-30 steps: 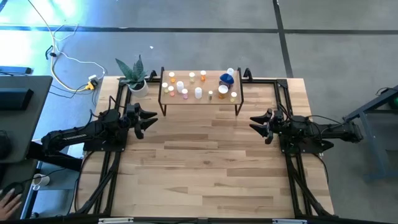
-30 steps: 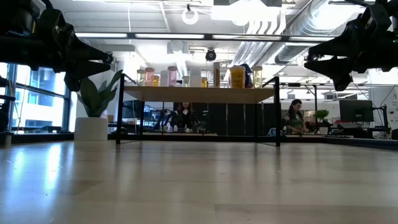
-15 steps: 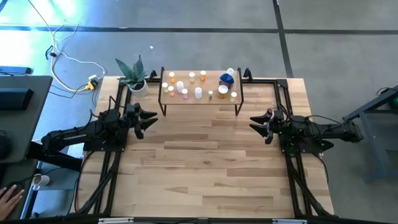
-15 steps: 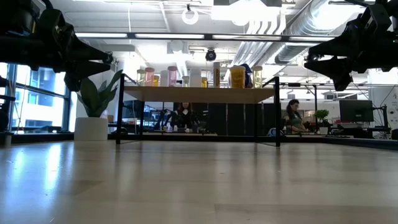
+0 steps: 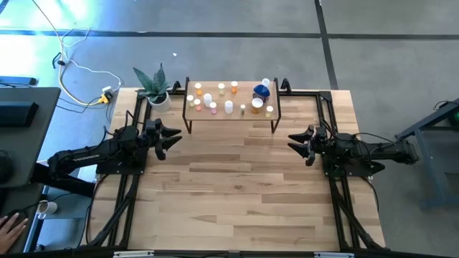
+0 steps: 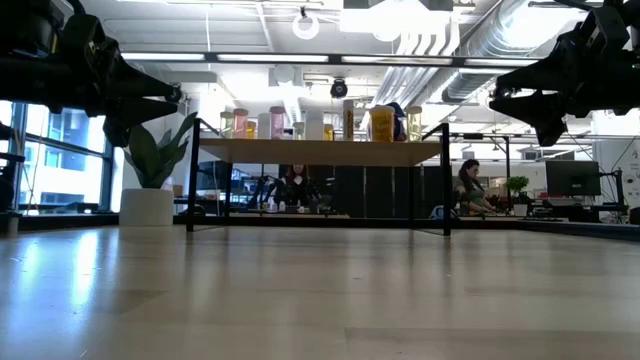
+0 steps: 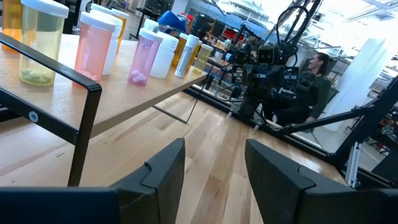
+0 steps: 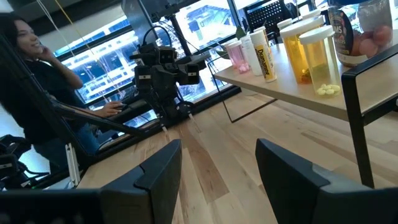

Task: Pick and place medicine bottles onto shelf by color
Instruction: Return to Home Position

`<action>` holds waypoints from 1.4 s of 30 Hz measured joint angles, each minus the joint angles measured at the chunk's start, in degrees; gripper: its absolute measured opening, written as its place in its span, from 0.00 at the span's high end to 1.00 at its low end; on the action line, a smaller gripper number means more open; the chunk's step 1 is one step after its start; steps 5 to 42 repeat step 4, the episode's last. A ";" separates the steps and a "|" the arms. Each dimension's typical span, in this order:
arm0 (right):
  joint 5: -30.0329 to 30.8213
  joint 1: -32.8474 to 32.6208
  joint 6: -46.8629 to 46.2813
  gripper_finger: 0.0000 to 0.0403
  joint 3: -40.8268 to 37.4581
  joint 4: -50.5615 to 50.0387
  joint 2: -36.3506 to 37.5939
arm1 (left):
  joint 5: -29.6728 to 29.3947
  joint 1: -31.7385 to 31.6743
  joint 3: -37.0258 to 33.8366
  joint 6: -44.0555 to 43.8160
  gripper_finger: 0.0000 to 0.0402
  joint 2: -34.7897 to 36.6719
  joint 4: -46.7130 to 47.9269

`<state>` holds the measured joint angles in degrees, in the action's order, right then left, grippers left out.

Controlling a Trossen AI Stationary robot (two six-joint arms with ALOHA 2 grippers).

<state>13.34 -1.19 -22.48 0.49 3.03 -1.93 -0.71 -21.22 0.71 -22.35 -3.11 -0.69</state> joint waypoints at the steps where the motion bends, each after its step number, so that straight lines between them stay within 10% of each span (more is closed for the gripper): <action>1: 0.00 0.00 0.00 0.51 0.00 -0.01 0.00 | 0.00 -0.02 0.00 -0.02 0.61 0.00 -0.02; 42: 0.00 0.00 0.00 0.51 0.00 0.01 0.00 | 0.02 0.00 0.00 0.00 0.61 0.00 -0.02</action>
